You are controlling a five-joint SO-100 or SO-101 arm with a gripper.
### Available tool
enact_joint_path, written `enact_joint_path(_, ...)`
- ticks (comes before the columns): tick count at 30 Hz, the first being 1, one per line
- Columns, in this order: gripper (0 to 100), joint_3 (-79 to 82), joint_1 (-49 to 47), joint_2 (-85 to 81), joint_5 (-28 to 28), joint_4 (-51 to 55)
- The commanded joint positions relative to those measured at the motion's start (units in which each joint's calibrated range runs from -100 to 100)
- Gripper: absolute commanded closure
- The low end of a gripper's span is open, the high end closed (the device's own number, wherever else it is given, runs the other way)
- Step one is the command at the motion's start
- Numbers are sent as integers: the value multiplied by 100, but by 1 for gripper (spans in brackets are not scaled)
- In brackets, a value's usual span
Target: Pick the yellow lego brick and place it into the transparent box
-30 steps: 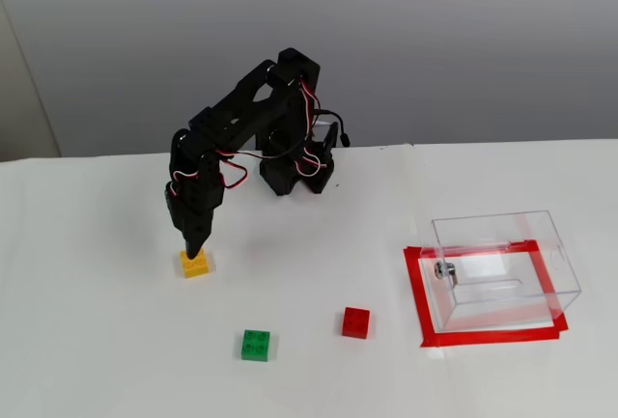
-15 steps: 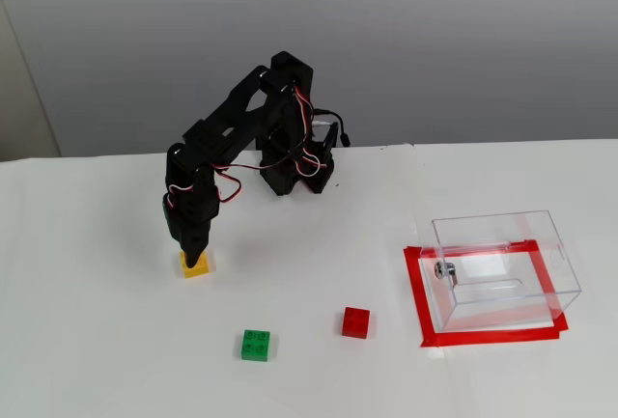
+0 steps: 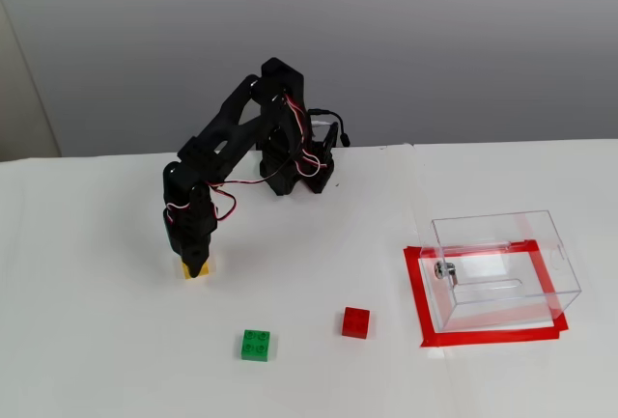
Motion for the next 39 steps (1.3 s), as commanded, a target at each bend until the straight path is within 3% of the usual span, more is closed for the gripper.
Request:
enact_joint_path(1,72,-221,-3,26,5,-53)
enact_joint_path(18,73,-139,-3,323,36,-123)
enact_joint_path(26,92,-139,-3,323,36,-192)
enact_joint_path(39,93,-158,-10,238,41,-157)
